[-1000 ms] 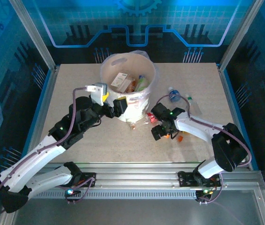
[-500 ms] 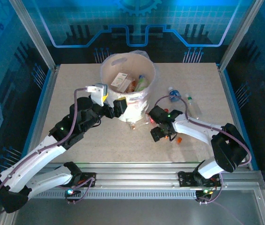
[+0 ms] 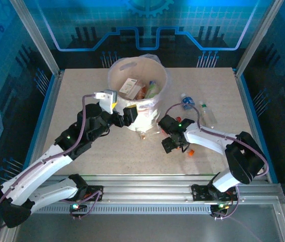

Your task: Put the plastic bottles in the bin

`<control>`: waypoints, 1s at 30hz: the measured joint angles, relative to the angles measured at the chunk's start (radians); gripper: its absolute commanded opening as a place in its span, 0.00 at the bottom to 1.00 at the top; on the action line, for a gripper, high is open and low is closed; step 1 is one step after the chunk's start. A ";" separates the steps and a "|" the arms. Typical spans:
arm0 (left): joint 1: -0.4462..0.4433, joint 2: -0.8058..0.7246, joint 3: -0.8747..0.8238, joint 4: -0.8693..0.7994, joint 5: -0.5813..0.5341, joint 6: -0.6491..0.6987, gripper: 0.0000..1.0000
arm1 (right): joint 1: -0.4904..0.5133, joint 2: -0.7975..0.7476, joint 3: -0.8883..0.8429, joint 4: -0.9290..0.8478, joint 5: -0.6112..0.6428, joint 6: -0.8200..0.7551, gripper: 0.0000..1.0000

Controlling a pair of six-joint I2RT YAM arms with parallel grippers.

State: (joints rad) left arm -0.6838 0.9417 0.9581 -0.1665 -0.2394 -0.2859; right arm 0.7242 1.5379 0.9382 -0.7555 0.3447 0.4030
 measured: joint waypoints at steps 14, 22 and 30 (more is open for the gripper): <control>0.000 0.002 0.000 -0.001 0.000 0.008 0.99 | 0.004 0.050 -0.002 0.017 -0.050 0.001 0.86; 0.000 0.002 0.000 0.000 -0.009 0.008 0.99 | 0.005 0.052 -0.017 0.016 -0.080 0.015 0.76; 0.000 0.002 0.000 -0.001 -0.015 0.008 0.99 | 0.008 0.042 -0.027 0.010 -0.092 0.045 0.55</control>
State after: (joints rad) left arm -0.6838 0.9432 0.9581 -0.1673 -0.2546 -0.2783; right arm 0.7322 1.5803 0.9115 -0.7456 0.2531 0.4484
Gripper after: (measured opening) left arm 0.990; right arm 0.567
